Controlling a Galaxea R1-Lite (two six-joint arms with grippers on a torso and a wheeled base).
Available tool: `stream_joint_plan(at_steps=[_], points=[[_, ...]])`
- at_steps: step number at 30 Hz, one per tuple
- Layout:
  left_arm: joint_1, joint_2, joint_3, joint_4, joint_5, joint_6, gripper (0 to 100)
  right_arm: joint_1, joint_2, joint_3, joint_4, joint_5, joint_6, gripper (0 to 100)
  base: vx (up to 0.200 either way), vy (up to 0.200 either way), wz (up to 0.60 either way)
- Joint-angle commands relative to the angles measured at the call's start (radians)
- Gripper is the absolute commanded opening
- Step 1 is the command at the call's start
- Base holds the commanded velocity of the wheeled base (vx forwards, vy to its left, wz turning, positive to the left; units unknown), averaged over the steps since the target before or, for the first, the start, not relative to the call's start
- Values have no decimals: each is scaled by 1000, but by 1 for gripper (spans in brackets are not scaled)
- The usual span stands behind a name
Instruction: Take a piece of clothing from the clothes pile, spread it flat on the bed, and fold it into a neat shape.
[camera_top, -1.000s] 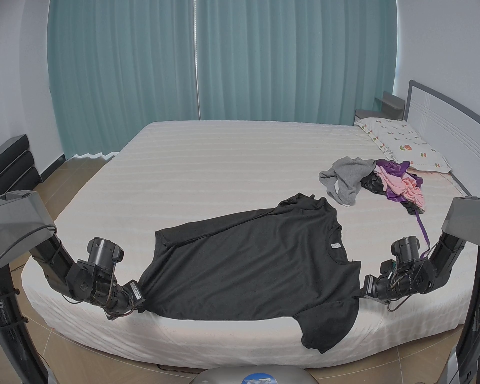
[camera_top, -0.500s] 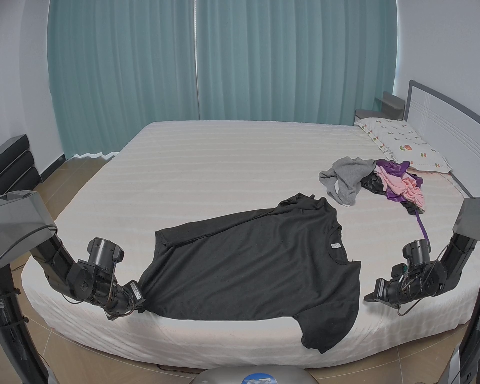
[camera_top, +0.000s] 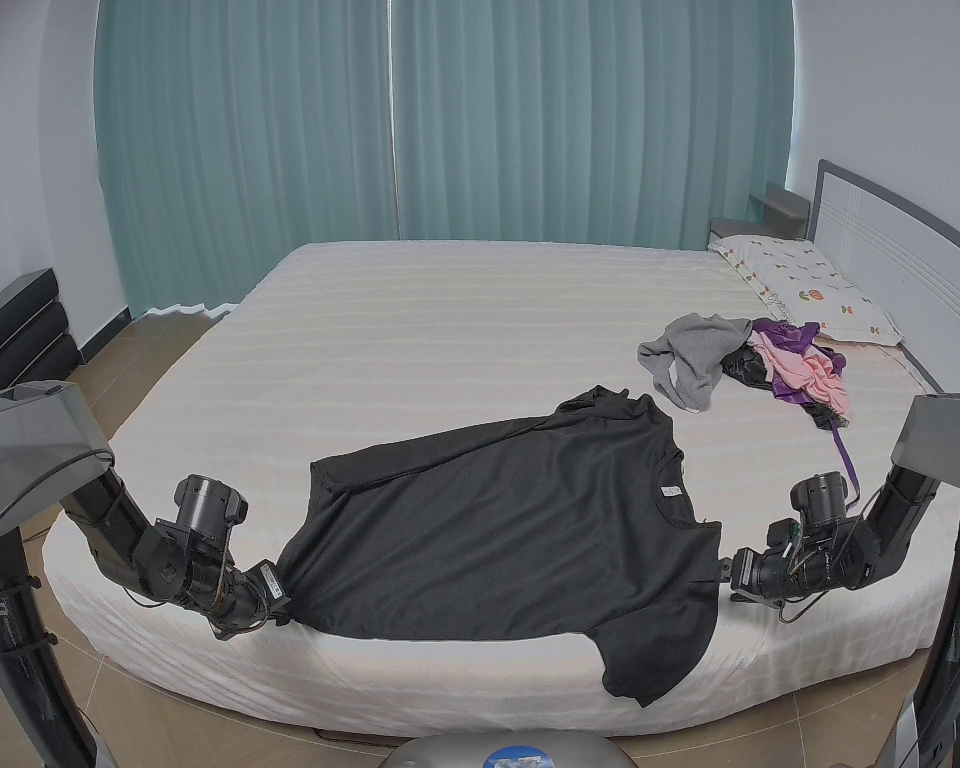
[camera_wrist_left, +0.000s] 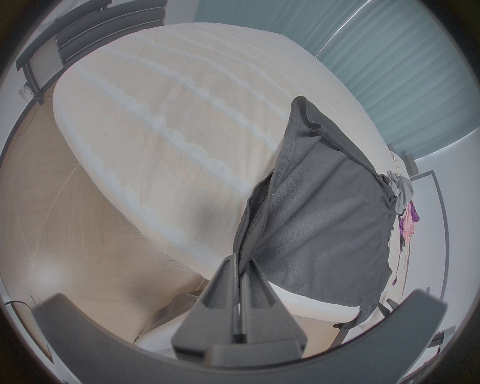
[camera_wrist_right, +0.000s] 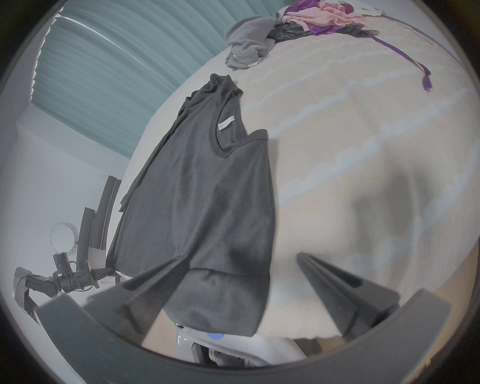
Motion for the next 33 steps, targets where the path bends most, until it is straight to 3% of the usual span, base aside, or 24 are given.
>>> stream_joint_plan(at_steps=[1,5,6,15,27,33], points=[[1,0,1,-1,-2,0,0,18,61,-42,-18,-1,3,100,0,0,0],[6,2,-2,-1,-4,0,0,47,87,-47,-55,-22,1,100,0,0,0],[6,2,-2,-1,-5,0,0,47,90,-45,-60,-31,0,0,0,0,0],[7,0,1,-1,-5,0,0,54,86,-19,-80,-53,0,0,0,0,0],[9,6,7,-10,-1,3,0,-25,-31,96,-68,-53,-11,0,0,0,0],[10,25,6,-11,1,4,0,-28,-26,130,-77,-48,-9,0,0,0,0]])
